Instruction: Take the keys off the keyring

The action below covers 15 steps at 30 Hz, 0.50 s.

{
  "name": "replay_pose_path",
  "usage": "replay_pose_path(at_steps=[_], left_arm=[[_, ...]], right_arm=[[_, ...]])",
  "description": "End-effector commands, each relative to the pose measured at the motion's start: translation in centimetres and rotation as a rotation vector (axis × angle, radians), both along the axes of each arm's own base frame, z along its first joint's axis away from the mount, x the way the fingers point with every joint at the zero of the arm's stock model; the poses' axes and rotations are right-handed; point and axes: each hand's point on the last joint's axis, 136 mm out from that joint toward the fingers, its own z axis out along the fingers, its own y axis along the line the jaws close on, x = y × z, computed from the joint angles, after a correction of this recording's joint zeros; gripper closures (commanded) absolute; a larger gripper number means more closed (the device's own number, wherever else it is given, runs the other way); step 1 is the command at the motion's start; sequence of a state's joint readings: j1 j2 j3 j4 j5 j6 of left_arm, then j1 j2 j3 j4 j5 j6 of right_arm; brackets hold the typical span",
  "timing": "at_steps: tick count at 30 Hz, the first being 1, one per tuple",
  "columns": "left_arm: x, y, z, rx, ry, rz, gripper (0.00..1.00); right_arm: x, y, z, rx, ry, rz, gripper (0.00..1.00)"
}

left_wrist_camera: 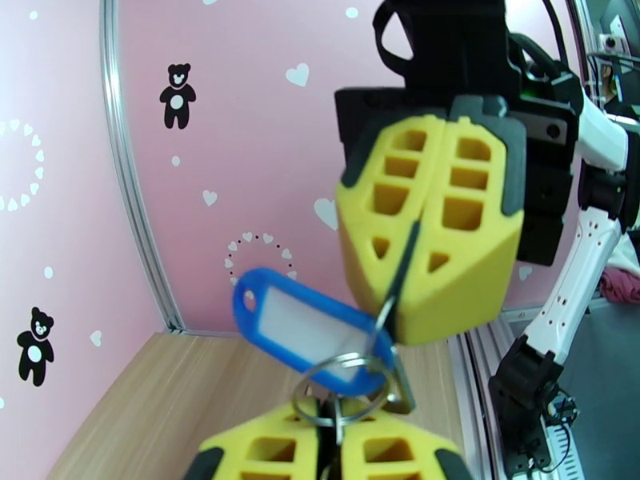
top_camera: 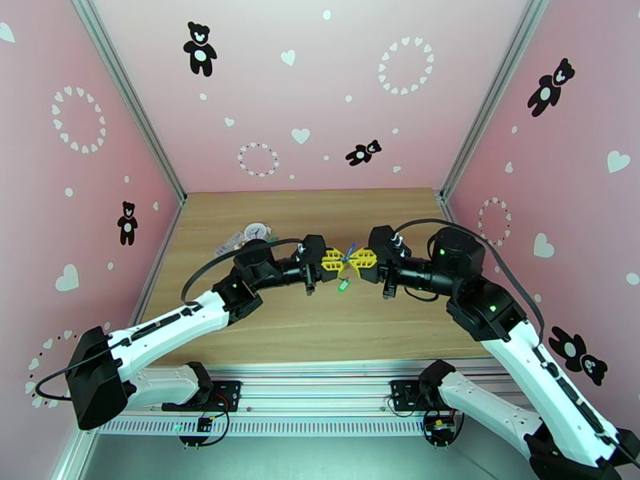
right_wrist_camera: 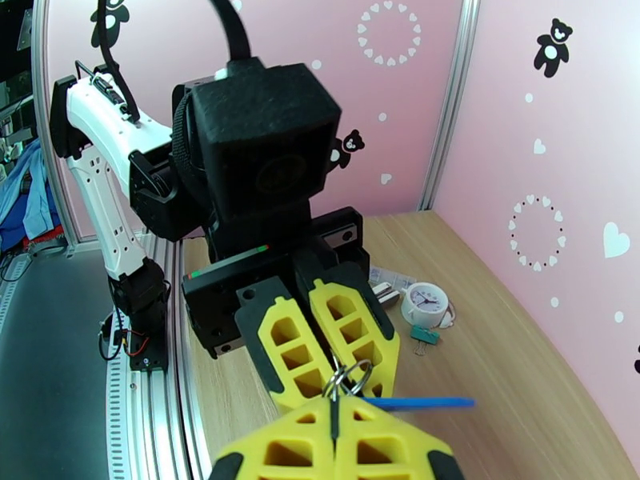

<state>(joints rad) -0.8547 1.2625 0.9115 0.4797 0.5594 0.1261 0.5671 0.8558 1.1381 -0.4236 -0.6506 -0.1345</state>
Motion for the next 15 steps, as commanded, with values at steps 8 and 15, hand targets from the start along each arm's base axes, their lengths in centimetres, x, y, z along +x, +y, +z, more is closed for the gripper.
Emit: replay_pose_path(at_steps=[8,15], left_arm=[[-1.5,0.7,2.8,-0.139,0.088,-0.076,1.0],[-0.9,0.1,3.2,-0.124,0.15,-0.079,0.99]], right_arm=[[-0.7,-0.4,0.5,0.005,-0.04,0.009,1.0],[-0.1,0.2,-0.5,-0.015,-0.035,0.013,1.0]])
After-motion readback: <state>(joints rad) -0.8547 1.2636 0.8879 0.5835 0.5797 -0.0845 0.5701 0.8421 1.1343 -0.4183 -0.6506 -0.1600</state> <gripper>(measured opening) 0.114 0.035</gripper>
